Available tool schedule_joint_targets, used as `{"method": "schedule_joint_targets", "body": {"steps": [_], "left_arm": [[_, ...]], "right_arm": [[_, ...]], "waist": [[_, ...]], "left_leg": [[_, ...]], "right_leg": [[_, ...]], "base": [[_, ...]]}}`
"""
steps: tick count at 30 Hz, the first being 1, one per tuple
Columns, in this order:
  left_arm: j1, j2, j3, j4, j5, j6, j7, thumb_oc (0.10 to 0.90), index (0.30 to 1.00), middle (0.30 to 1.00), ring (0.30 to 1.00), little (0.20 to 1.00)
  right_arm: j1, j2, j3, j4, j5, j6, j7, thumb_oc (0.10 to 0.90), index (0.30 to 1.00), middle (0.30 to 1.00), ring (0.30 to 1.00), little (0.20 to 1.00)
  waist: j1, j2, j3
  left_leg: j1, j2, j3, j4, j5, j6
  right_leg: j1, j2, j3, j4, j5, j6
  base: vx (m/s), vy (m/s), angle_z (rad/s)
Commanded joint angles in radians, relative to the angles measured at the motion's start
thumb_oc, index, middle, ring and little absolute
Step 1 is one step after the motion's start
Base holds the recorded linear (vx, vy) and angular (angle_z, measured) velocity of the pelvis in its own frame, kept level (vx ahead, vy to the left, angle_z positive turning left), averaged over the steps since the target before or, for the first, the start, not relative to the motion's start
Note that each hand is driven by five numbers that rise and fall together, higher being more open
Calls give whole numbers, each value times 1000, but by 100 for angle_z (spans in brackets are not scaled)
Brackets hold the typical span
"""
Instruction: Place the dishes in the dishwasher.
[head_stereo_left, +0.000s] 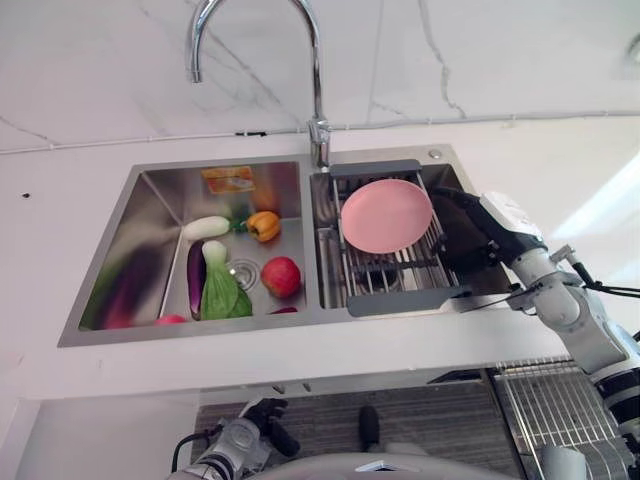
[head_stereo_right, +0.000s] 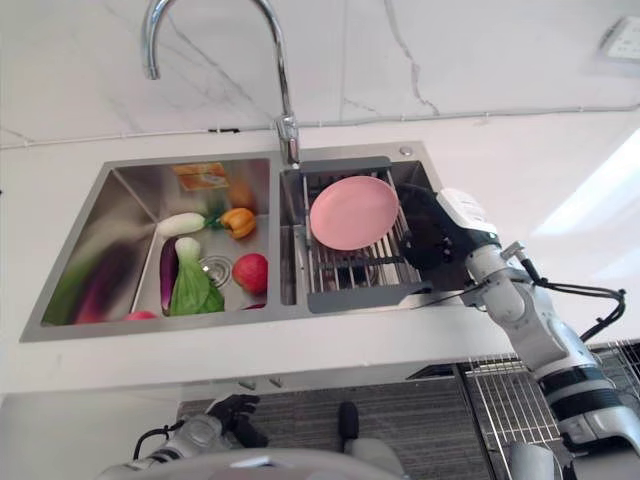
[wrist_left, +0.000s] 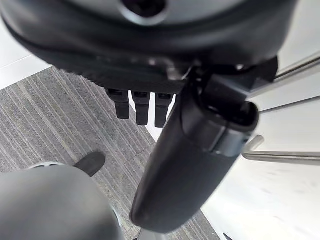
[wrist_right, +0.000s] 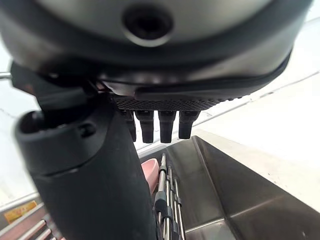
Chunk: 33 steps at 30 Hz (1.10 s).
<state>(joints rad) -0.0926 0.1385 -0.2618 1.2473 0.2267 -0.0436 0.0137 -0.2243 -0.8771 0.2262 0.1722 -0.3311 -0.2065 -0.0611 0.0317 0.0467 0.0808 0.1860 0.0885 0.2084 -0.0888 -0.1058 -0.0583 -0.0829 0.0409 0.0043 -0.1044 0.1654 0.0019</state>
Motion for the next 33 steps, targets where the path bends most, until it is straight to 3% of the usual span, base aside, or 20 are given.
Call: {"method": "schedule_joint_targets", "body": {"steps": [1,13,19,20,27,33], "left_arm": [[-17,3,-65,96,-13,-29,-1,800,900,900,900,900],[-23,2,-85,85,-33,-34,6,800,900,900,900,900],[-23,0,-92,80,-34,-37,9,800,900,900,900,900],[-23,-1,-93,80,-32,-37,12,800,900,900,900,900],[-28,-3,-94,74,-21,-37,33,800,900,900,900,900],[-32,-2,-90,73,-2,-37,50,800,900,900,900,900]], "right_arm": [[-132,-14,16,15,-120,-19,-90,800,900,900,900,900],[-236,3,166,52,-203,-4,-86,800,900,900,900,900],[-256,25,190,67,-267,7,-120,800,900,900,900,900],[-257,31,193,71,-287,13,-133,400,300,300,300,300],[-247,95,179,107,-368,55,-225,400,300,300,300,300],[-216,106,148,22,-406,55,-267,400,300,300,300,300]], "waist": [[20,-92,-52],[33,-95,-49],[37,-93,-48],[38,-92,-48],[43,-89,-49],[43,-92,-50]], "left_leg": [[17,-2,-44,67,-63,-19],[12,-2,-48,71,-68,-16],[14,-2,-51,71,-69,-15],[15,-3,-51,70,-69,-15],[14,-3,-58,73,-74,-12],[13,-4,-55,75,-79,-11]], "right_leg": [[102,-167,16,104,-206,178],[100,-170,12,106,-209,178],[106,-172,8,104,-211,178],[106,-173,8,104,-211,177],[108,-175,1,105,-214,179],[107,-178,-2,106,-216,179]], "base": [[0,0,0],[0,0,0],[0,0,0],[0,0,0],[2,1,1],[1,-1,1]]}}
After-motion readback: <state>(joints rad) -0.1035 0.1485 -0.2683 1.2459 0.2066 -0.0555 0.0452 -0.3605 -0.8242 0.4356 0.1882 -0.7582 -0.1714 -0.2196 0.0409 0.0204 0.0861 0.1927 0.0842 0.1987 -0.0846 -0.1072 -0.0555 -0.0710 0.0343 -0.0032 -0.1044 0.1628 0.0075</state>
